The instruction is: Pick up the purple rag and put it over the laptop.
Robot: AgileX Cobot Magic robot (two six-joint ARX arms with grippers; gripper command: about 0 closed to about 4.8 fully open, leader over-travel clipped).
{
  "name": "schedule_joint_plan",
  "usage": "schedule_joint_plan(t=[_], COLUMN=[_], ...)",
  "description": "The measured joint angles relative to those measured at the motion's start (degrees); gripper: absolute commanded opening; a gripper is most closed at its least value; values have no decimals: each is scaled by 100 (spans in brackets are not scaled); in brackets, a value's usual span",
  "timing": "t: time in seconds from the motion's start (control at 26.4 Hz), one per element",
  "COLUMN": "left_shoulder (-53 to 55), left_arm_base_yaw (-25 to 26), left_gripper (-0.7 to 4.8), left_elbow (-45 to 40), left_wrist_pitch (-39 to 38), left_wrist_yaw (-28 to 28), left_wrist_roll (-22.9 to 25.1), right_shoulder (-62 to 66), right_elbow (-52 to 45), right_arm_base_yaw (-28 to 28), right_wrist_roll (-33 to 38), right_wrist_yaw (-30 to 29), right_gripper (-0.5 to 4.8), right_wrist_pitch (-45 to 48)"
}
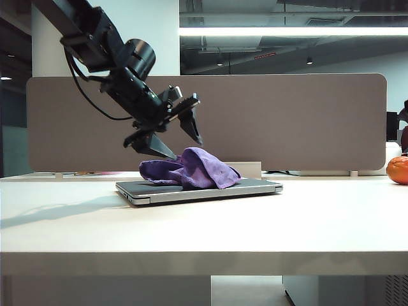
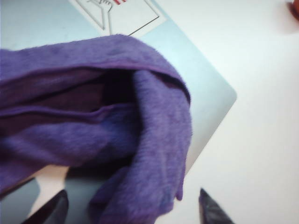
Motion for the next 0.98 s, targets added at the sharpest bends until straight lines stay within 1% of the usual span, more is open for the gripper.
schedule_joint_plan(t=[0.11,0.19,0.3,0.34,0.42,0.45,0.64,0.72,0.79,0.98], left_shoulder=[-120,-267,-455,-542,-697,-767,-1187,-1318,-1471,-1834], left_arm_base_yaw=[48,109,129,127,125,122,125,125,125,125], left_gripper=[350,349,315,251,162,103,-6,-6,-6,-6], left_elbow=[0,0,0,-2,-2,-2,0,0,0,0], left_wrist_pitch=[-271,-616,-997,-1108,-1176,-1189,-1228,-1318,-1449,-1698], left_wrist_yaw=[-13,-70,-81,-81,-81,-81,-81,-87,-153,-372], left_wrist_roll=[46,131,151,151,227,297,695,879,1016,1314], right_shoulder=[0,0,0,0,0,0,0,0,0,0], right_elbow=[0,0,0,0,0,0,0,0,0,0], right_arm_base_yaw=[0,0,0,0,0,0,0,0,0,0], right_wrist_roll=[0,0,0,0,0,0,2,0,0,-2], right_wrist_yaw=[-2,-2,-2,2,7,7,7,26,168,951], right_gripper=[22,22,22,22,22,22,22,22,22,22], right_wrist_pitch=[0,0,2,2,9,15,168,219,280,308])
